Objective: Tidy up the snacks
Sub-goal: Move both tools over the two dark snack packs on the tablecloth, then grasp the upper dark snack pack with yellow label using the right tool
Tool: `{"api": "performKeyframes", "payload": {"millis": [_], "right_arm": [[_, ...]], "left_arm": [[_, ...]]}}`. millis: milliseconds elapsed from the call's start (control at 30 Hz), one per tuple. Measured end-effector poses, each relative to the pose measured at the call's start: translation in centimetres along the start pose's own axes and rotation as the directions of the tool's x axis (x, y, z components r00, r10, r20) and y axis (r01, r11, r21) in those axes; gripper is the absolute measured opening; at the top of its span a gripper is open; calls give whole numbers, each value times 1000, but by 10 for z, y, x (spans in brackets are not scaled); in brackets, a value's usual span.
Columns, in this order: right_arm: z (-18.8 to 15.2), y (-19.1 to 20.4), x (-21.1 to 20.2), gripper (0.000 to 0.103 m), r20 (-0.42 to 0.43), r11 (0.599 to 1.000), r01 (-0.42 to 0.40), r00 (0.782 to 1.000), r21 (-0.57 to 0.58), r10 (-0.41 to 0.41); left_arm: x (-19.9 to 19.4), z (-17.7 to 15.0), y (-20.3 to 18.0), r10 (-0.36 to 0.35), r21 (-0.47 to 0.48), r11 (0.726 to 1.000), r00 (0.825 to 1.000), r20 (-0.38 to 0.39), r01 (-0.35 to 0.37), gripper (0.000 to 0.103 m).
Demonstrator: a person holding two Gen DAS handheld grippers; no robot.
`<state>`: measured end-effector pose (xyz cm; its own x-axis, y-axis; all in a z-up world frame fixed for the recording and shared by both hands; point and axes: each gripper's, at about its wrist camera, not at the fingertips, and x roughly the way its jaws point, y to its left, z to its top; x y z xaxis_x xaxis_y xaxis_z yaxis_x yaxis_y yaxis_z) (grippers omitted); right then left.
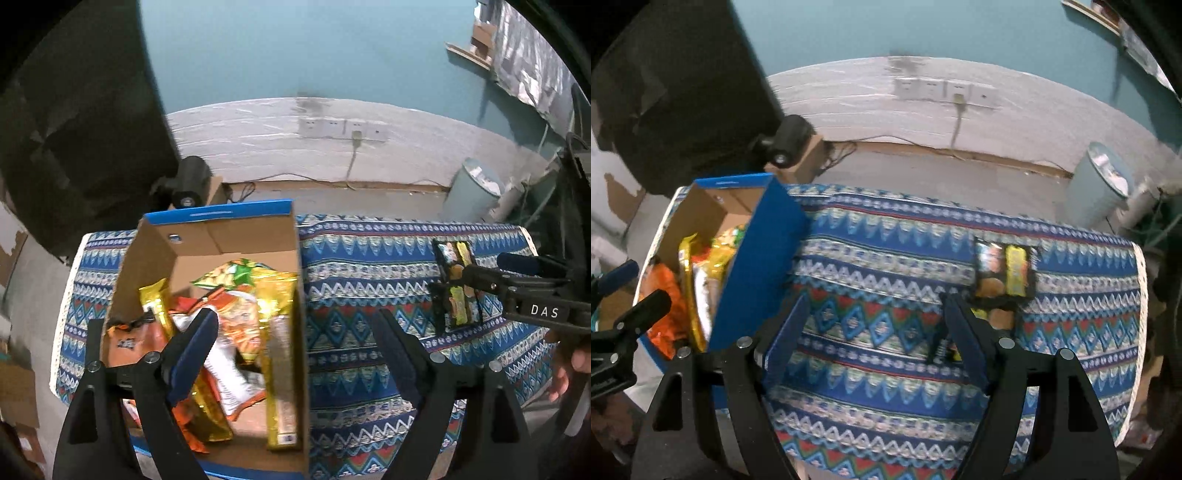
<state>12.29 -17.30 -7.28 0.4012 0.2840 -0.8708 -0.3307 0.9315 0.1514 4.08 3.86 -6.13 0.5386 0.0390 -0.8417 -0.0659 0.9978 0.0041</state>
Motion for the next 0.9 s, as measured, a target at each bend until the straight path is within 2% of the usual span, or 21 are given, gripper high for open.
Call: {"api": "performKeyframes", "payload": {"millis": [267, 500, 667, 900], "right_arm": [[-8, -46, 8, 76, -45, 998, 51, 998, 33, -50], [-1, -80, 24, 76, -108, 994, 111, 988, 10, -109], [12, -108, 45, 76, -161, 995, 70, 985, 66, -58], [28, -132, 83, 77, -227, 994, 55, 973, 93, -33]], "left_arm": [[18, 11, -32, -25, 50, 998, 999, -40, 27, 87], [47, 28, -60, -54, 81, 995, 994, -97, 62, 87], [75, 43, -73, -53, 97, 993, 988, -147, 68, 87], [117, 64, -83, -49, 111, 991, 977, -205, 73, 87]]}}
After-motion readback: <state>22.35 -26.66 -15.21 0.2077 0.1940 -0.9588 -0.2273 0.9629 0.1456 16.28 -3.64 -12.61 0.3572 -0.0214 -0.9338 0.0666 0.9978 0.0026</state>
